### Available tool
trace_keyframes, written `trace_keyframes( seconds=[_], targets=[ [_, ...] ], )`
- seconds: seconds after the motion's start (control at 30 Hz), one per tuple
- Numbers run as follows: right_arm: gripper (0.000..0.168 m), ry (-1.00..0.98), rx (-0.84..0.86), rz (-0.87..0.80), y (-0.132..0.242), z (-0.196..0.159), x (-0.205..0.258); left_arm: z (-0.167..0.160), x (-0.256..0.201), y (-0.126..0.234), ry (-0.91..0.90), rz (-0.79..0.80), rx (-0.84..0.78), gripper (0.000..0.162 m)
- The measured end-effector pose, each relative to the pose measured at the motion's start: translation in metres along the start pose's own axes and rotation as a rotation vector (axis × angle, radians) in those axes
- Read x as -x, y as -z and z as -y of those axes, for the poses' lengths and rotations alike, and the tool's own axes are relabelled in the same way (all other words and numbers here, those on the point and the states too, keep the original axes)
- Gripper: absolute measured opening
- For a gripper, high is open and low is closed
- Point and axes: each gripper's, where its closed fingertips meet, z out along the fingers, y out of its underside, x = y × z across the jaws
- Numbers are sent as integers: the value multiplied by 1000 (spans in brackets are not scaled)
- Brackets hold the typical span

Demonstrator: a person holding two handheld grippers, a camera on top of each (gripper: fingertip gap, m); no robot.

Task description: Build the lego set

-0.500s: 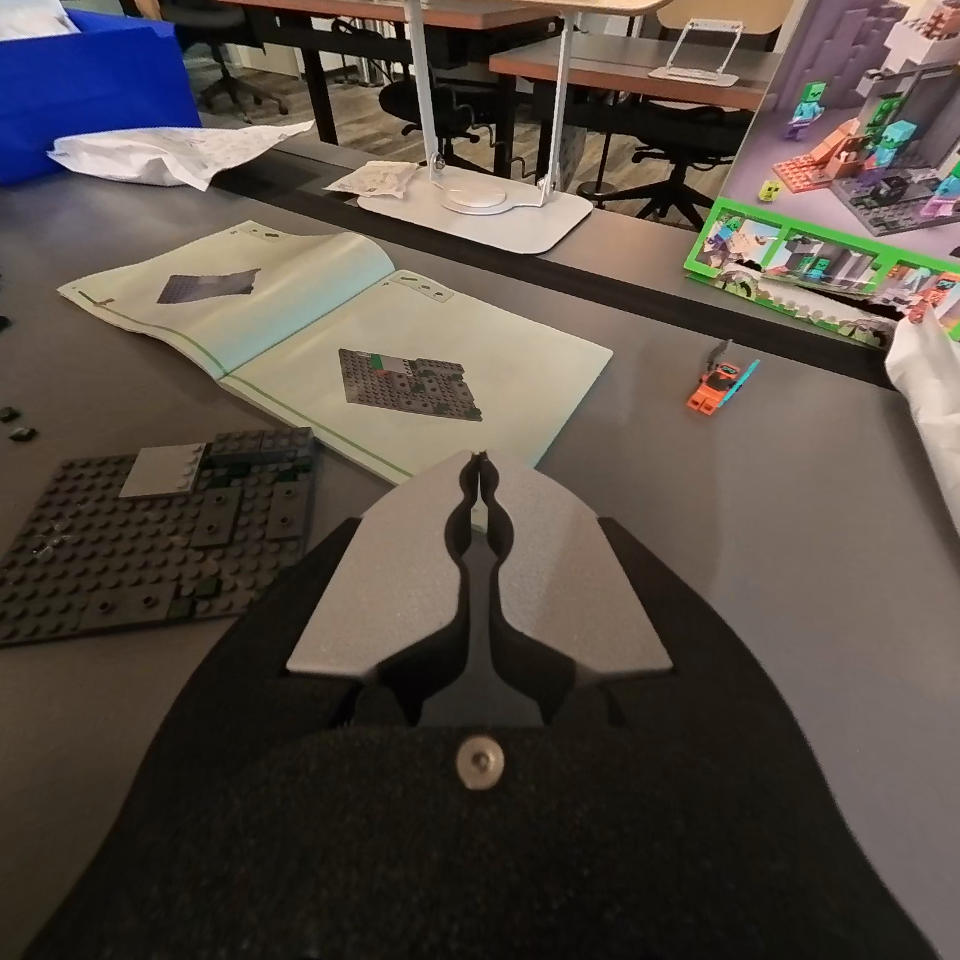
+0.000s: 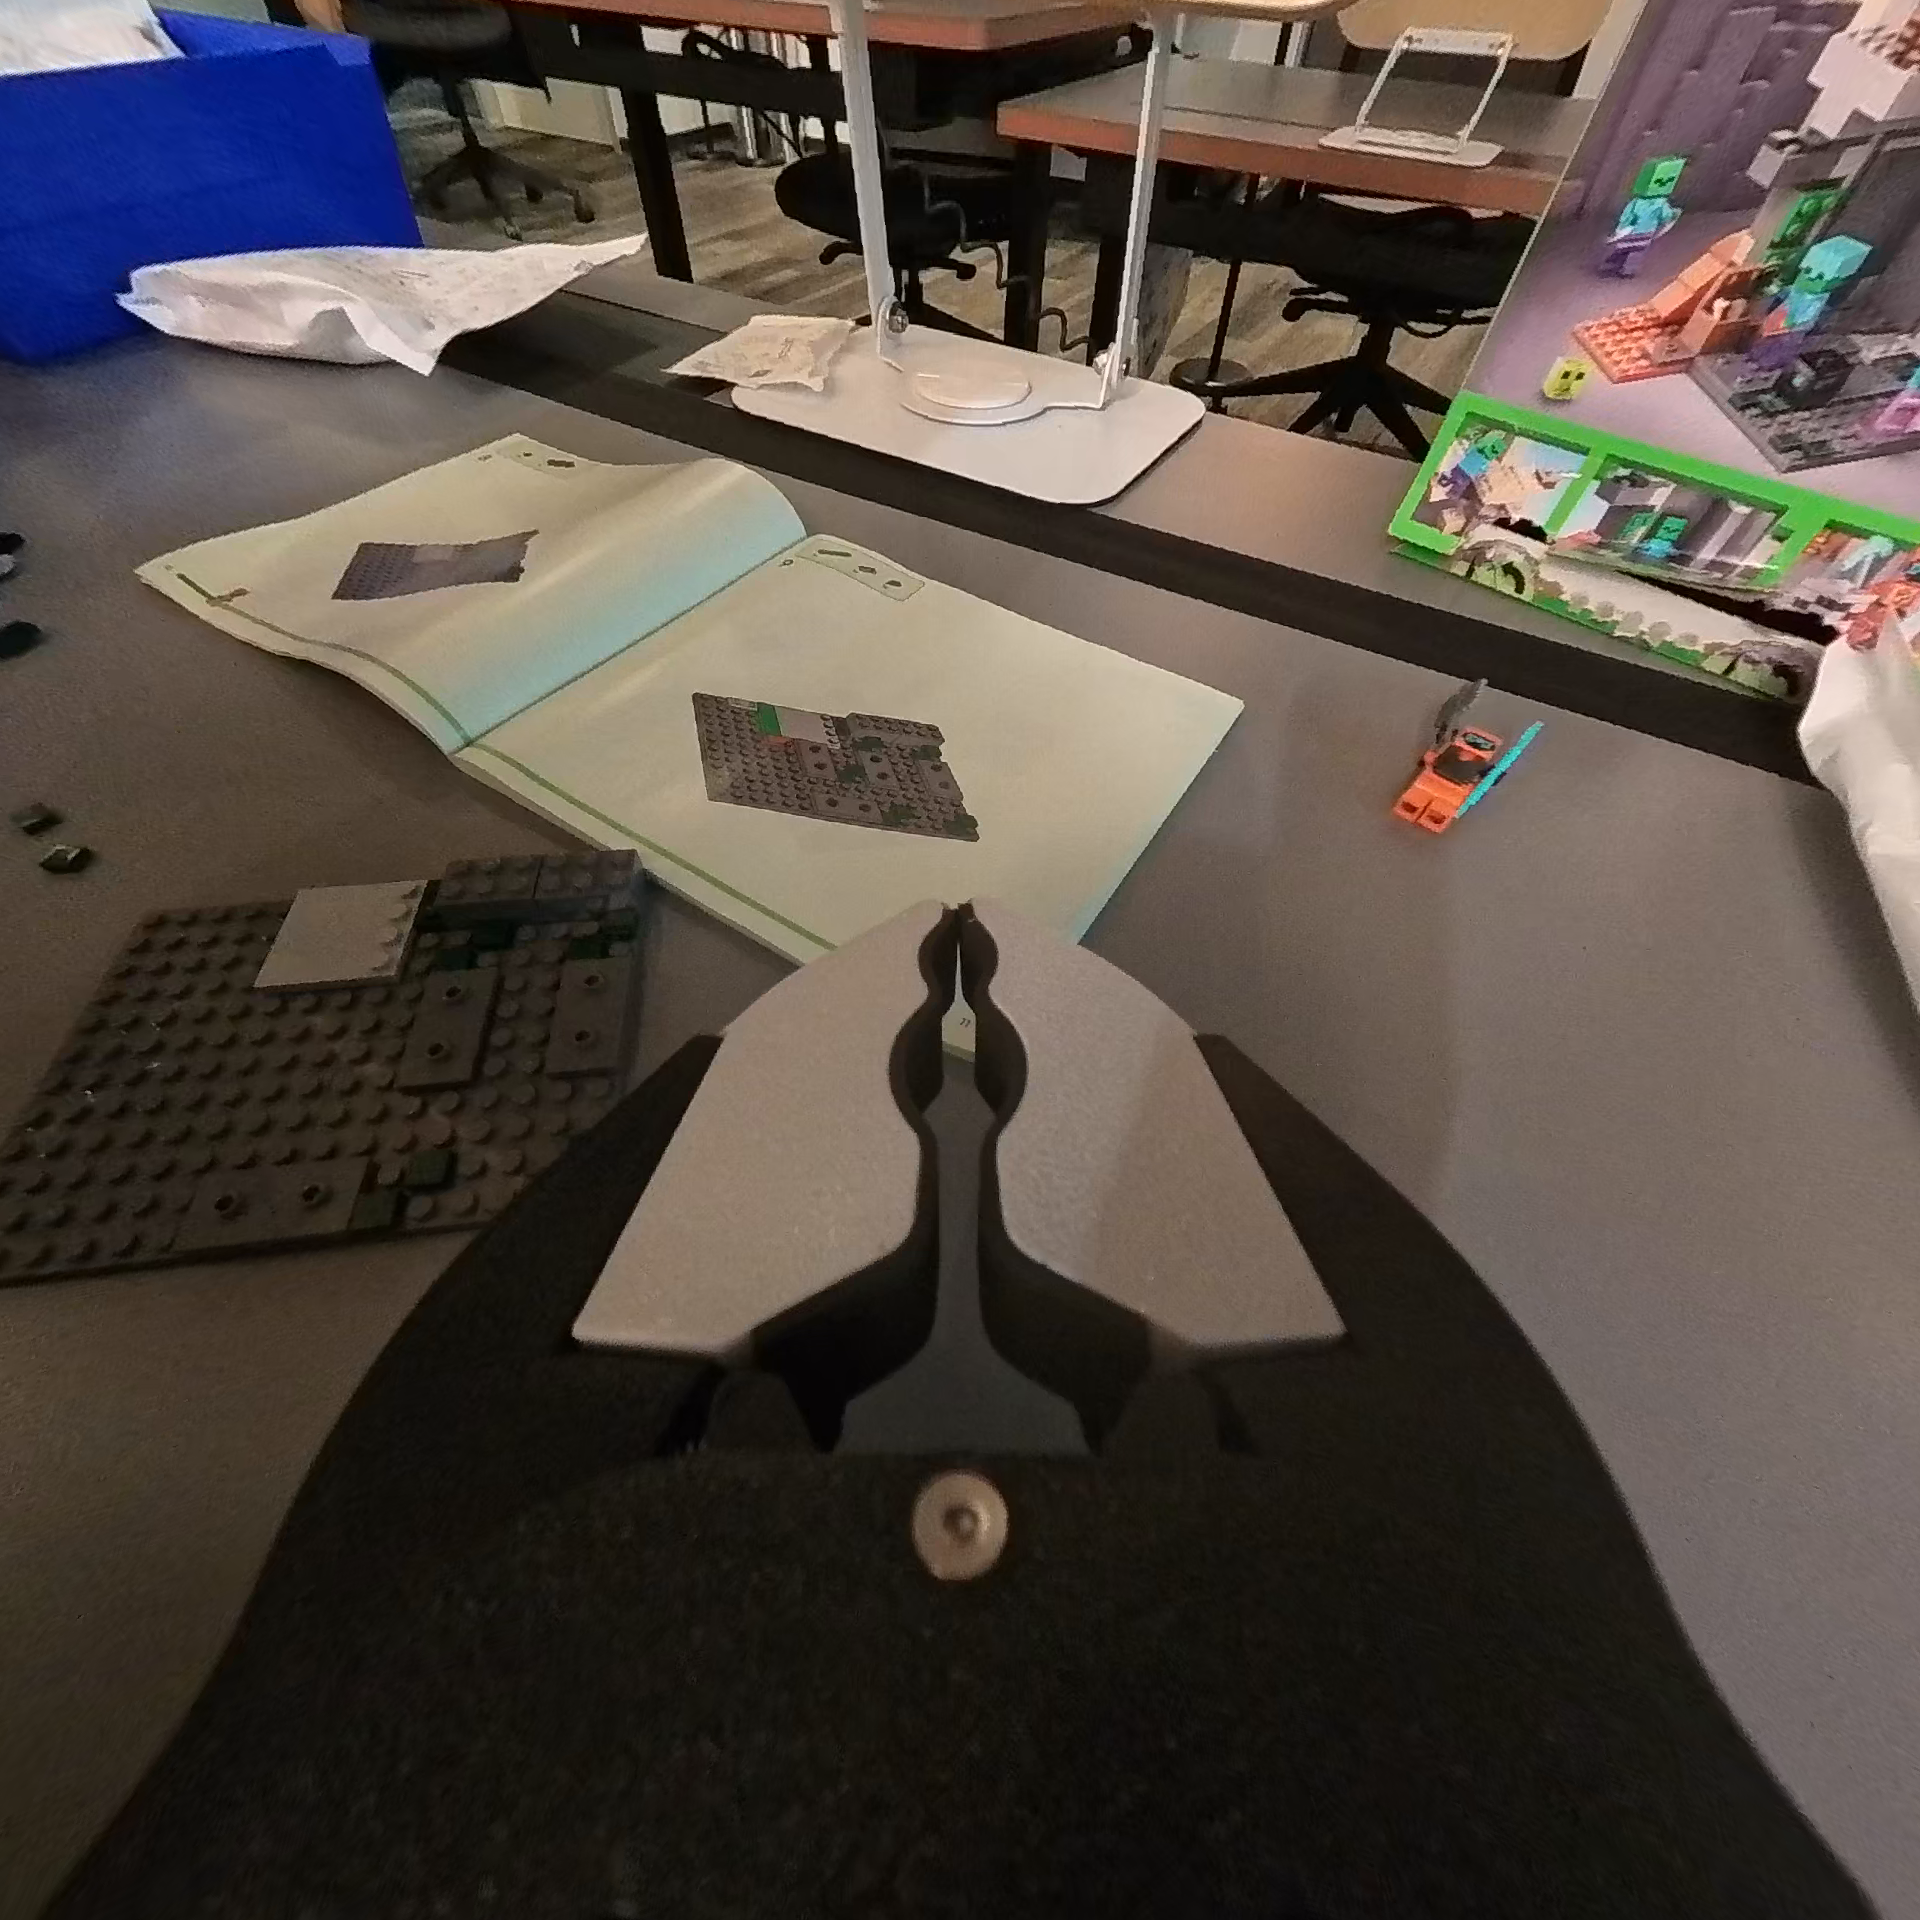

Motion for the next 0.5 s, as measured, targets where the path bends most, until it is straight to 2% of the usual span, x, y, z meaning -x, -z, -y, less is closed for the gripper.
trace_keyframes(
  seconds=[0.03, 0.17, 0.3, 0.4, 0.5],
  targets=[
    [0, -3, 1, 1, 0, 0, 0, 0, 2, -4, 24, 51, 3, 26],
    [0, -13, 8, 7, -3, -3, -1, 5, 5, -13, 100, 206, -5, 24],
    [0, -15, 16, 8, -5, -5, 0, 14, 14, -11, 43, 389, 3, 25],
    [0, -20, 16, 5, -6, -5, -1, 19, 23, -7, 21, 469, 1, 25],
    [0, -23, 15, 0, -6, -5, -2, 9, 42, 1, 43, 523, 53, 29]
  ],
)
